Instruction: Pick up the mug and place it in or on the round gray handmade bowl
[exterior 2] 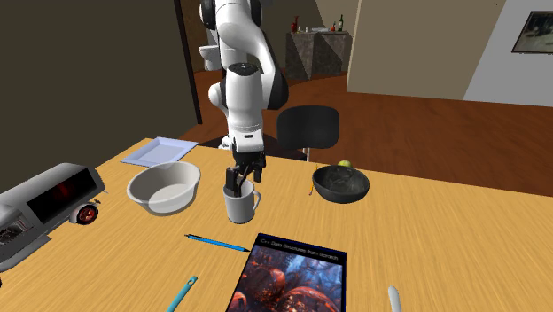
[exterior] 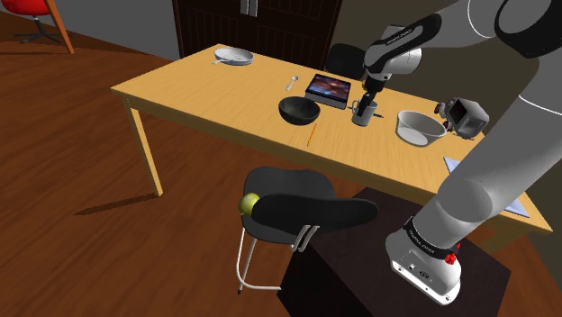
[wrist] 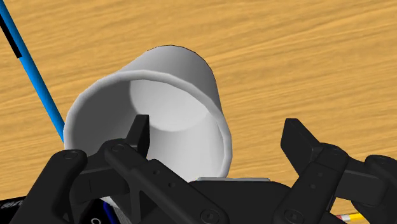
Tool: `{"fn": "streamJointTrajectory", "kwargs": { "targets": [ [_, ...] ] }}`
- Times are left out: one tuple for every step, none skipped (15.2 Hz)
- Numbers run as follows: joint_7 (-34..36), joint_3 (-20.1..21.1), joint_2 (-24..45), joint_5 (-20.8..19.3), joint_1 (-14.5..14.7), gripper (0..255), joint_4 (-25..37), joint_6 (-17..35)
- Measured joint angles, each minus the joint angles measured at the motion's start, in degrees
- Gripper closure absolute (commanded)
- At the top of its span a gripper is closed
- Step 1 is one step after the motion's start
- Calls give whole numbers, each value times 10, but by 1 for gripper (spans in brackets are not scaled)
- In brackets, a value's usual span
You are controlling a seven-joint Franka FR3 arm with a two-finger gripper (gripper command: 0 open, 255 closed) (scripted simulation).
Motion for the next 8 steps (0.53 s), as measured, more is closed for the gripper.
{"fn": "streamJointTrajectory", "kwargs": {
  "targets": [
    [0, 0, 0, 0, 0, 0, 0, 0],
    [0, 0, 0, 0, 0, 255, 0, 0],
    [0, 0, 0, 0, 0, 255, 0, 0],
    [0, 0, 0, 0, 0, 255, 0, 0],
    [0, 0, 0, 0, 0, 255, 0, 0],
    [0, 0, 0, 0, 0, 255, 0, 0],
    [0, 0, 0, 0, 0, 255, 0, 0],
    [0, 0, 0, 0, 0, 255, 0, 0]
  ]
}}
